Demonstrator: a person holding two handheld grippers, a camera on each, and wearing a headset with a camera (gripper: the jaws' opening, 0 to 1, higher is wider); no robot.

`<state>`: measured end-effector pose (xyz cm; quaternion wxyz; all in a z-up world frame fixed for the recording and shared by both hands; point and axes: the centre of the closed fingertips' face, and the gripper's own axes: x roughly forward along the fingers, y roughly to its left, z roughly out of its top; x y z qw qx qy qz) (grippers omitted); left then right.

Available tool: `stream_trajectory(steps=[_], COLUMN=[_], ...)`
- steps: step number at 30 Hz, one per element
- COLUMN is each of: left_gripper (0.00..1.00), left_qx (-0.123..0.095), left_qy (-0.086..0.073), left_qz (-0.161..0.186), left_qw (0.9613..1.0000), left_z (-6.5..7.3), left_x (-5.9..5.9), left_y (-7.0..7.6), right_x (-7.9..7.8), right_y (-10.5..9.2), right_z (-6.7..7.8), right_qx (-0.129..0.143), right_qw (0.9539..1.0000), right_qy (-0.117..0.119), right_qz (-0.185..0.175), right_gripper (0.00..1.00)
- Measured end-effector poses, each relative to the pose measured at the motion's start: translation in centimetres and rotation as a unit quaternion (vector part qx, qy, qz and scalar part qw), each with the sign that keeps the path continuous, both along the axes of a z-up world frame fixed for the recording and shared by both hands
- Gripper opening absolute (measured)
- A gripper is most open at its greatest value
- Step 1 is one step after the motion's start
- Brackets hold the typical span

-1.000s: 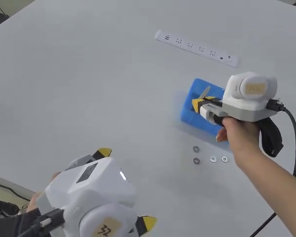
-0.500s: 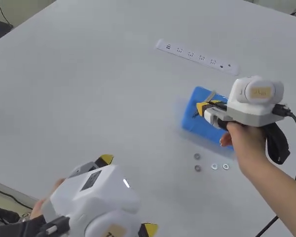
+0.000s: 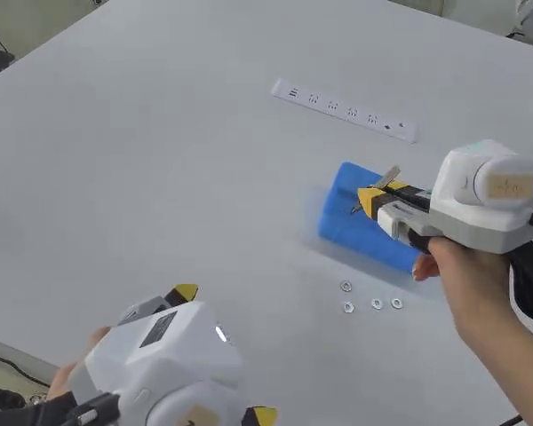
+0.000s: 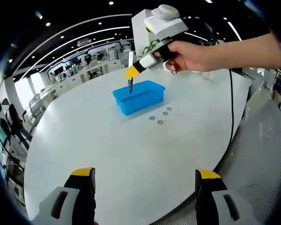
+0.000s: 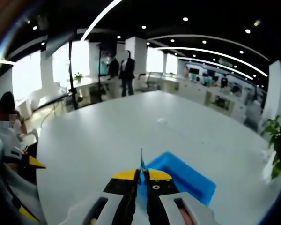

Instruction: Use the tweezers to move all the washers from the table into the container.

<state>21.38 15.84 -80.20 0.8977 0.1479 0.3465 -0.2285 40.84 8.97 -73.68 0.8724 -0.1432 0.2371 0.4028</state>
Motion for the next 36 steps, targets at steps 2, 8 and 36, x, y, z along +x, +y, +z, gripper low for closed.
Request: stream_trajectory(steps=[2,8,36], left_gripper=[0.9,0.91,0.9], left_qx=[0.0,-0.009,0.002], left_qy=[-0.004,-0.008,-0.002], left_qz=[0.002,0.01,0.007], left_qw=[1.0,0.9999,1.0], left_z=[0.1,0.4,0.0], left_x=[0.1,0.3,0.1], left_y=[0.0,0.2,0.3], right_x=[-0.9,-3.5,-3.6], right_y=[-0.4,-1.2,-2.8], right_z=[-0.3,-1.1,-6.7], right_qx=[-0.011,-0.029,-0.014], right_qw=[0.9999,0.9996,0.9949], right_qy=[-0.001,0.004,0.09], right_qz=[-0.001,0.005,-0.044], right_gripper=[0.03,0.03,0.03])
